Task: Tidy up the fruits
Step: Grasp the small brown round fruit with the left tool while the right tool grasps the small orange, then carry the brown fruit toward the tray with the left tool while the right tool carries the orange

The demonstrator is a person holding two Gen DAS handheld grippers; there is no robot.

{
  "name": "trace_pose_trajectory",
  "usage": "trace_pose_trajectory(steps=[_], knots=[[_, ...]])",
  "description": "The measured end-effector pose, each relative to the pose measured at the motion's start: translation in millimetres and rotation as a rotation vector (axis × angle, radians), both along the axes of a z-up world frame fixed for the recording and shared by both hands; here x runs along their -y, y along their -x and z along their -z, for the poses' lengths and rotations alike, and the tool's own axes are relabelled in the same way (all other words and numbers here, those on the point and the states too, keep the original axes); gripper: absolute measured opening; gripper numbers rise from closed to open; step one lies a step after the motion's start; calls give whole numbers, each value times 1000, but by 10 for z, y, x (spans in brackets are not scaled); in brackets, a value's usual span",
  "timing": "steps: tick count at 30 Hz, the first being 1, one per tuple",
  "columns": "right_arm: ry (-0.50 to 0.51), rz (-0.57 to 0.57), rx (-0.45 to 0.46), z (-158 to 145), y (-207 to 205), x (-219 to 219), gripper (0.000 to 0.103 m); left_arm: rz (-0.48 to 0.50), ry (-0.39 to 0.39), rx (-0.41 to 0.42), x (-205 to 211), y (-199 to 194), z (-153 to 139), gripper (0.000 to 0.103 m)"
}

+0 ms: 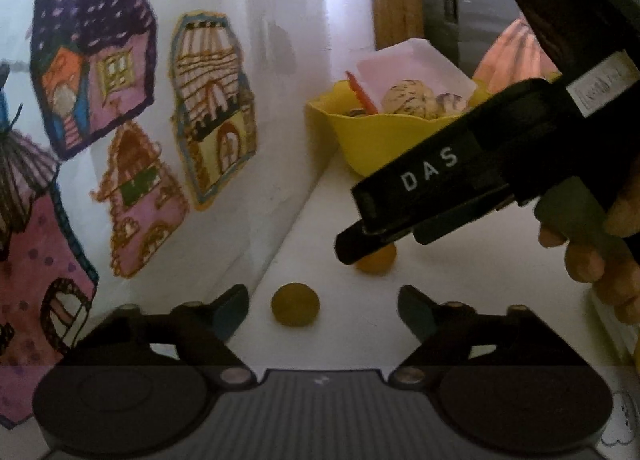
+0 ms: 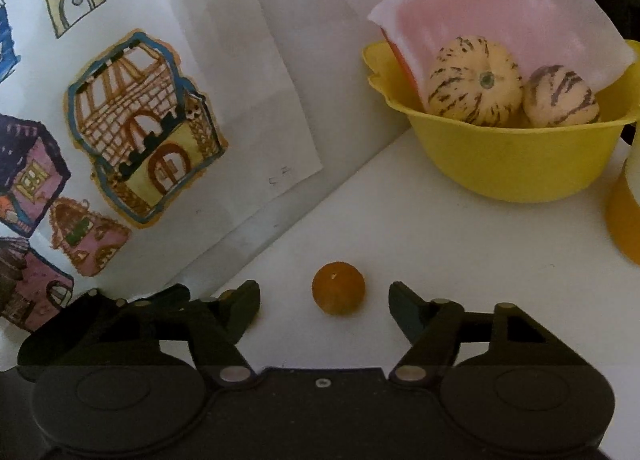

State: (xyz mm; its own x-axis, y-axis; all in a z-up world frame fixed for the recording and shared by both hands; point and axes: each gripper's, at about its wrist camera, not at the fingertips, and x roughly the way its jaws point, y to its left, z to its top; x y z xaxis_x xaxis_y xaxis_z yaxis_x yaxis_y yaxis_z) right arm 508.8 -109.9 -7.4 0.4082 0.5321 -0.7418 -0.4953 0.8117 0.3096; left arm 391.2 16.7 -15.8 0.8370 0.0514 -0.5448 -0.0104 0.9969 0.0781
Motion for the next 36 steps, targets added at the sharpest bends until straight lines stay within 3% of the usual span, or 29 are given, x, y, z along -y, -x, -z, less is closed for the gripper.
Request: trace_pose_trajectory(steps=[11, 18, 21, 36], knots=[[18, 4, -5, 121, -27, -85, 51, -93, 35, -58, -107, -149, 64, 52], [30, 26, 14, 210, -72, -134, 40, -115, 61, -67, -140, -168, 96, 44], [21, 40, 17, 244, -77, -96, 34, -110, 51, -70, -146, -136, 94, 33], [0, 37, -1, 78, 227, 182, 33, -78, 82, -56, -118, 237, -59, 32]])
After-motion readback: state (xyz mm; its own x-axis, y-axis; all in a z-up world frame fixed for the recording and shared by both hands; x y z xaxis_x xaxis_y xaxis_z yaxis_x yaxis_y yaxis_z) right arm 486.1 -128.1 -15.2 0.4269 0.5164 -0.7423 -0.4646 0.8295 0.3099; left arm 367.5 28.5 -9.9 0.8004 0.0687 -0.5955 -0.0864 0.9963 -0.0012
